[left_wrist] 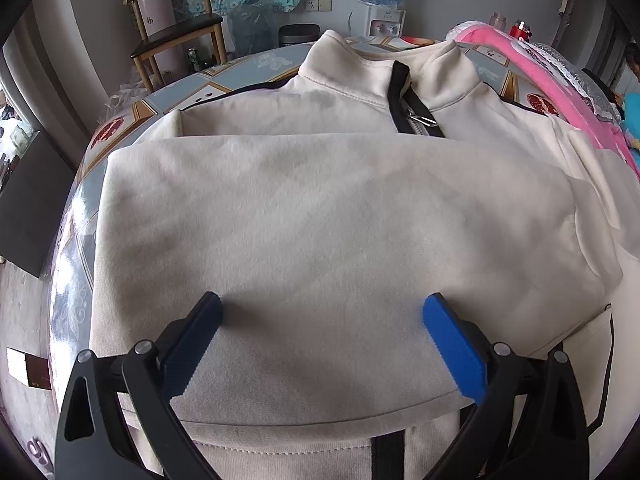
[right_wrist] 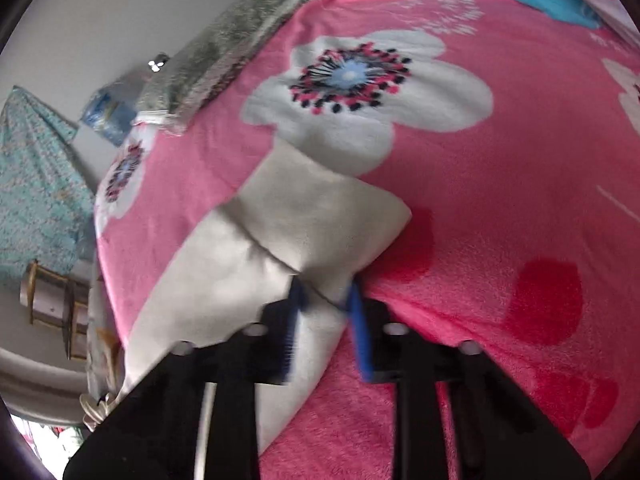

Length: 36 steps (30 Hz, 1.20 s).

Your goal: Fold large clothes

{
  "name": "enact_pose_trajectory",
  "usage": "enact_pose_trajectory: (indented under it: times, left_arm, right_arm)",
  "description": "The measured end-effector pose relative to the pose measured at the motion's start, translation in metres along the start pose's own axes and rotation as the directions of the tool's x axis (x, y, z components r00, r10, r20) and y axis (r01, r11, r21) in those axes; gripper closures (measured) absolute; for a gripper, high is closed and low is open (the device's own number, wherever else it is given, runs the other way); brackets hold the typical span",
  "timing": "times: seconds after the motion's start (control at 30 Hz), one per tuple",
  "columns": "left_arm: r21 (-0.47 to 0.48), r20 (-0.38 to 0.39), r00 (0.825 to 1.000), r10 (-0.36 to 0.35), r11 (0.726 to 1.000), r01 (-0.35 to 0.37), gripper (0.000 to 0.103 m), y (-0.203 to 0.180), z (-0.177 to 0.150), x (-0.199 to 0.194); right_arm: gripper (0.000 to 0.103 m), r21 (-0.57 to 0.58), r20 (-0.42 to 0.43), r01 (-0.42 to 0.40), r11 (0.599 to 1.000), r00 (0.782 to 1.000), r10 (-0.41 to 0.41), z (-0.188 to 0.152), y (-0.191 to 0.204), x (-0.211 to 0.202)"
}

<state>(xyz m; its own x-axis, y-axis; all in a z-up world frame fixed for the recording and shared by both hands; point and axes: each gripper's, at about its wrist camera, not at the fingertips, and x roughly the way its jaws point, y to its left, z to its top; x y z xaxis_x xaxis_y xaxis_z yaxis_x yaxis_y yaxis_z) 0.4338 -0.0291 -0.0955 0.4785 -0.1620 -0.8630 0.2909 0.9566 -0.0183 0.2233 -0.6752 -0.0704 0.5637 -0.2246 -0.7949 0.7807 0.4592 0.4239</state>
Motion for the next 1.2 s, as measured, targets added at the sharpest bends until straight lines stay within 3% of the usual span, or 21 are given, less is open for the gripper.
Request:
enact_pose_trajectory:
  times: [0.2,0.3,0.37,0.5,0.6,0.7,0.8,0.93,1.0,1.07,1.13,1.2]
  left_arm:
    - [0.02,0.002,1.0,-0.008,1.0,0.008,0.004,0.0,0.001,-0.001]
    - [-0.004,0.09,0.996,-0.003,1.0,0.004,0.004,0.012,0.003,-0.018]
    - [-0.037,0.114,0.993,-0.034,0.999,0.038,0.004,0.024,0.003,-0.028]
    - [-0.131,-0.004,0.997,-0.08,0.988,0.078,0.005,0.05,0.002,-0.02]
    - [-0.172,0.071,0.991,-0.111,0.977,0.122,0.005,0.066,-0.006,-0.041]
    - [-0.199,0.093,0.984,-0.152,0.966,0.168,0.005,0.084,-0.013,-0.061]
    - [-0.23,0.11,0.971,-0.21,0.945,0.23,0.005,0.103,-0.027,-0.078]
    - [-0.261,0.118,0.967,-0.226,0.932,0.25,0.005,0.13,-0.048,-0.094]
    - [-0.27,0.125,0.97,-0.21,0.933,0.237,0.005,0.143,-0.059,-0.098]
    - [-0.284,0.135,0.97,-0.202,0.93,0.234,0.005,0.154,-0.068,-0.099]
    - [-0.296,0.154,0.967,-0.204,0.924,0.242,0.005,0.164,-0.075,-0.101]
    - [-0.289,0.176,0.961,-0.212,0.922,0.257,0.005,0.17,-0.076,-0.103]
  right_arm:
    - [0.093,-0.093,0.107,-0.1,0.991,0.988,0.11,-0.008,0.033,-0.068]
    - [0.093,-0.191,0.14,-0.159,0.969,0.972,0.187,-0.017,0.071,-0.107]
    - [0.093,-0.282,0.161,-0.18,0.942,0.959,0.232,-0.031,0.103,-0.137]
    - [0.093,-0.437,0.16,-0.265,0.86,0.917,0.364,-0.066,0.171,-0.191]
    - [0.093,-0.559,0.121,-0.335,0.758,0.872,0.475,-0.108,0.228,-0.226]
    - [0.093,-0.662,0.021,-0.41,0.628,0.827,0.562,-0.167,0.285,-0.245]
    - [0.093,-0.724,-0.097,-0.465,0.509,0.799,0.593,-0.232,0.333,-0.237]
    - [0.09,-0.751,-0.273,-0.531,0.393,0.791,0.547,-0.327,0.377,-0.187]
    - [0.088,-0.748,-0.361,-0.554,0.365,0.801,0.477,-0.379,0.389,-0.145]
    - [0.071,-0.731,-0.455,-0.583,0.355,0.804,0.383,-0.42,0.391,-0.101]
    - [0.071,-0.711,-0.516,-0.599,0.368,0.8,0.306,-0.444,0.384,-0.069]
    - [0.071,-0.7,-0.514,-0.589,0.403,0.808,0.289,-0.446,0.365,-0.056]
